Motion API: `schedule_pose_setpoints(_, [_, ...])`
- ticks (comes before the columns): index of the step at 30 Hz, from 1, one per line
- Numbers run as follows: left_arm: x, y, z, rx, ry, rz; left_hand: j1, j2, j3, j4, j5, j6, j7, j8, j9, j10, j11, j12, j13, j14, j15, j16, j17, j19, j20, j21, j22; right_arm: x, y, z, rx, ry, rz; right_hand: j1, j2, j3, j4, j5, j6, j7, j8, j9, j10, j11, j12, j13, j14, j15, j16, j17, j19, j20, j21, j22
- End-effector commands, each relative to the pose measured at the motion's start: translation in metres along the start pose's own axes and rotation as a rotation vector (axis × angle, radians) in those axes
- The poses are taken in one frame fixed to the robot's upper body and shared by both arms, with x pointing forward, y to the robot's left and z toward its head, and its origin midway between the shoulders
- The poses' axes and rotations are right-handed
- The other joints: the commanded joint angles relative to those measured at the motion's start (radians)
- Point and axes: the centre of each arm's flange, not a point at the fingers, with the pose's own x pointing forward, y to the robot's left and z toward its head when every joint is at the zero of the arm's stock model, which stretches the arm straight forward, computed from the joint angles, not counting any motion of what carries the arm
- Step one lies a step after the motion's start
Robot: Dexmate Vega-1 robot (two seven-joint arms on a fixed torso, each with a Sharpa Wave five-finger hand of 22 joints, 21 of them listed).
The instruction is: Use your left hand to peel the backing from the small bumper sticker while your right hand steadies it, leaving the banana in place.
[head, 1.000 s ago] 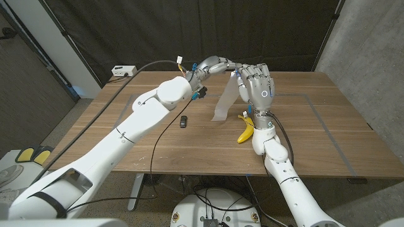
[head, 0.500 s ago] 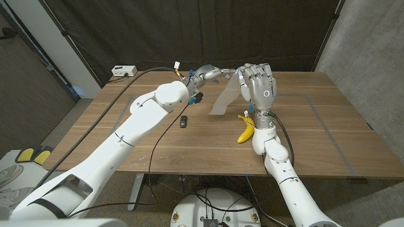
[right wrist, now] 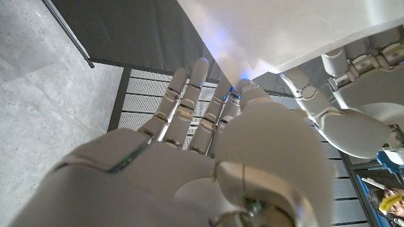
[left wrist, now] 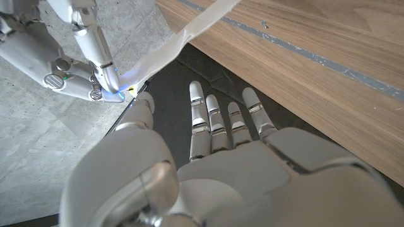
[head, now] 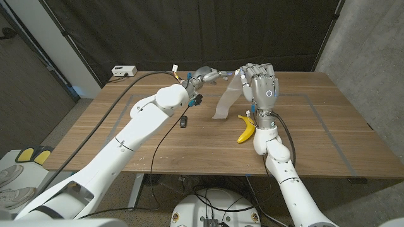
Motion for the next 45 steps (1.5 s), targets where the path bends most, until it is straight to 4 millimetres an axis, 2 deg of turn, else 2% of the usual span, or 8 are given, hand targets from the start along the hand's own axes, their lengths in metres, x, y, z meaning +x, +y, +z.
schedule_pose_setpoints(1, [0.018, -0.005, 0.017, 0.026, -0.090, -0.032, -0.001, -0.025, -0.015, 0.001, -0.004, 0.003, -0.031, -0.010, -0.006, 0.016, -0.009, 0.007, 0.004, 0.016, -0.006, 0.006, 0.000, 0.014, 0.006, 0.009, 0.001, -0.001, -0.004, -0.001, -0.001, -0.004, -0.003, 0.000, 0.006, 0.003, 0.003, 0.004, 0.011, 0.000, 0.008, 0.234, 0.002, 0.005, -0.005, 0.005, 0.005, -0.156, -0.003, 0.003, -0.007, -0.107, 0.008, 0.001])
schedule_pose_setpoints(5, [0.020, -0.007, 0.021, 0.003, -0.105, -0.057, -0.021, -0.065, -0.042, 0.007, 0.000, 0.013, -0.035, -0.017, -0.015, 0.019, -0.015, 0.011, 0.005, 0.017, -0.010, 0.003, -0.002, 0.019, 0.006, 0.009, -0.002, -0.003, -0.005, -0.002, 0.008, 0.001, -0.002, 0.001, 0.006, 0.004, 0.003, 0.004, 0.011, 0.000, 0.009, 0.234, 0.002, 0.007, -0.006, 0.004, 0.005, -0.157, -0.004, 0.003, -0.006, -0.107, 0.009, 0.001])
schedule_pose_setpoints(18, [0.023, -0.008, 0.026, 0.058, -0.030, -0.022, 0.206, 0.013, 0.033, -0.018, 0.006, 0.134, -0.034, -0.007, -0.048, 0.071, -0.059, 0.032, 0.002, 0.057, -0.033, 0.014, -0.011, 0.052, 0.004, 0.018, -0.015, -0.006, -0.008, 0.000, 0.035, -0.006, -0.002, 0.001, 0.006, 0.005, 0.003, 0.003, 0.010, 0.000, 0.009, 0.230, 0.003, 0.007, -0.007, 0.006, 0.008, -0.157, -0.004, 0.007, -0.004, -0.105, 0.011, 0.000])
schedule_pose_setpoints(23, [0.027, -0.008, 0.025, 0.056, -0.018, -0.029, 0.239, 0.023, 0.039, -0.017, 0.007, 0.162, -0.024, -0.004, -0.055, 0.083, -0.072, 0.036, 0.002, 0.069, -0.043, 0.020, -0.012, 0.068, 0.003, 0.025, -0.016, -0.006, -0.012, 0.004, 0.046, -0.018, -0.006, 0.001, 0.005, 0.006, 0.002, 0.002, 0.009, 0.001, 0.009, 0.229, 0.003, 0.007, -0.008, 0.006, 0.008, -0.157, -0.004, 0.008, -0.004, -0.107, 0.011, 0.000])
schedule_pose_setpoints(27, [0.033, -0.009, 0.025, 0.038, -0.028, -0.070, 0.241, 0.022, 0.035, -0.012, 0.006, 0.155, -0.025, -0.011, -0.058, 0.083, -0.073, 0.035, 0.001, 0.069, -0.043, 0.021, -0.012, 0.074, 0.003, 0.027, -0.016, -0.006, -0.015, 0.006, 0.042, -0.030, -0.007, 0.000, 0.005, 0.006, 0.003, 0.002, 0.009, -0.001, 0.010, 0.230, 0.003, 0.005, -0.008, 0.008, 0.008, -0.157, -0.005, 0.008, -0.005, -0.107, 0.011, 0.000])
schedule_pose_setpoints(33, [0.043, -0.012, 0.024, -0.020, -0.086, -0.181, 0.241, 0.034, 0.018, 0.004, 0.006, 0.096, -0.081, -0.063, -0.084, 0.072, -0.072, 0.023, -0.007, 0.065, -0.047, 0.030, -0.004, 0.085, 0.005, 0.033, -0.018, -0.006, -0.017, 0.007, 0.050, -0.032, -0.011, 0.001, 0.005, 0.007, 0.002, 0.001, 0.011, 0.001, 0.011, 0.228, 0.005, 0.007, -0.008, 0.007, 0.011, -0.157, -0.004, 0.010, -0.001, -0.106, 0.013, -0.001])
schedule_pose_setpoints(41, [0.061, -0.015, 0.018, -0.152, -0.115, -0.461, 0.154, 0.008, -0.047, 0.039, -0.004, -0.034, -0.049, -0.156, -0.122, -0.016, -0.001, -0.029, -0.018, -0.012, -0.002, 0.012, 0.008, 0.036, 0.008, 0.020, -0.017, -0.007, -0.018, 0.007, 0.051, -0.028, -0.012, 0.003, 0.003, 0.008, 0.000, 0.000, 0.011, -0.001, 0.012, 0.225, 0.006, 0.005, -0.011, 0.006, 0.013, -0.157, -0.003, 0.013, 0.000, -0.107, 0.014, -0.001])
schedule_pose_setpoints(45, [0.064, -0.019, 0.016, -0.239, -0.159, -0.529, 0.109, -0.004, -0.072, 0.055, -0.007, -0.033, -0.020, -0.163, -0.129, -0.026, 0.012, -0.037, -0.018, -0.029, 0.013, 0.008, 0.012, 0.009, 0.008, 0.014, -0.012, -0.008, -0.018, 0.006, 0.050, -0.023, -0.011, 0.003, 0.003, 0.008, -0.001, 0.000, 0.010, 0.000, 0.012, 0.225, 0.007, 0.006, -0.012, 0.004, 0.013, -0.157, -0.003, 0.014, 0.001, -0.106, 0.014, -0.001])
